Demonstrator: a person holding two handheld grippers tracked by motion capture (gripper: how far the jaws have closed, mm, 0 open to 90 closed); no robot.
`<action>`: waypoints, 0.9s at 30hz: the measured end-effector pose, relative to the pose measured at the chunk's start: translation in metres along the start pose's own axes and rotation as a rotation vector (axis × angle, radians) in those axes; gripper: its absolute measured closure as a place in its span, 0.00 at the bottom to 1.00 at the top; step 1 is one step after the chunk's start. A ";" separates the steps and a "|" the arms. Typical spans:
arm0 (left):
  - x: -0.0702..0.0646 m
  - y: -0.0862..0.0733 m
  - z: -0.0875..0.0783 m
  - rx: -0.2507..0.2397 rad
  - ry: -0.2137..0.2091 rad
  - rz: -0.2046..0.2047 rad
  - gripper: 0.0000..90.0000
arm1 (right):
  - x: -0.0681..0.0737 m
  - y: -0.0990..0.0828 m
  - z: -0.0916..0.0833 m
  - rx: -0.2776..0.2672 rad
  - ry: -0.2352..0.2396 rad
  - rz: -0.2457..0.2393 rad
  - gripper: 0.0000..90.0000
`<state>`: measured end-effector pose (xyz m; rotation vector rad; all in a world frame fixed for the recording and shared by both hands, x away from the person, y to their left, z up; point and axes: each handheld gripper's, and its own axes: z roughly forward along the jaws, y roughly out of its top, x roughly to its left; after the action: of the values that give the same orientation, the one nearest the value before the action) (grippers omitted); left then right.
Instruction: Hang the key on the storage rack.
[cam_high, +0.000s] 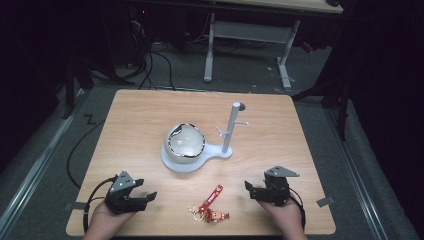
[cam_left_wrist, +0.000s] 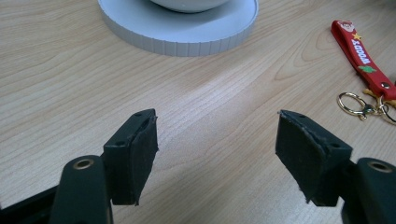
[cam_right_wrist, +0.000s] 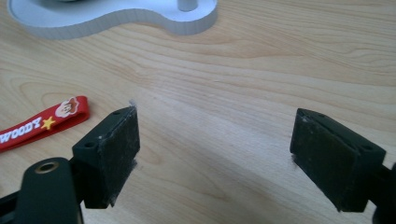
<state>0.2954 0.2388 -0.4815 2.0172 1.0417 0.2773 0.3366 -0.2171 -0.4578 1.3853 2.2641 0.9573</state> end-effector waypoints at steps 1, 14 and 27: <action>0.000 0.000 0.000 0.000 0.000 0.000 0.33 | 0.000 0.000 0.000 0.000 0.000 0.000 0.19; 0.001 -0.006 -0.015 -0.022 0.035 -0.011 0.34 | 0.039 0.007 0.013 0.011 0.121 -0.077 0.45; 0.005 -0.022 -0.033 -0.019 0.081 -0.048 0.34 | 0.072 0.016 0.050 0.101 0.230 -0.135 0.60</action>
<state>0.2688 0.2682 -0.4781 1.9755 1.1320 0.3443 0.3414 -0.1303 -0.4778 1.1960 2.5708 1.0159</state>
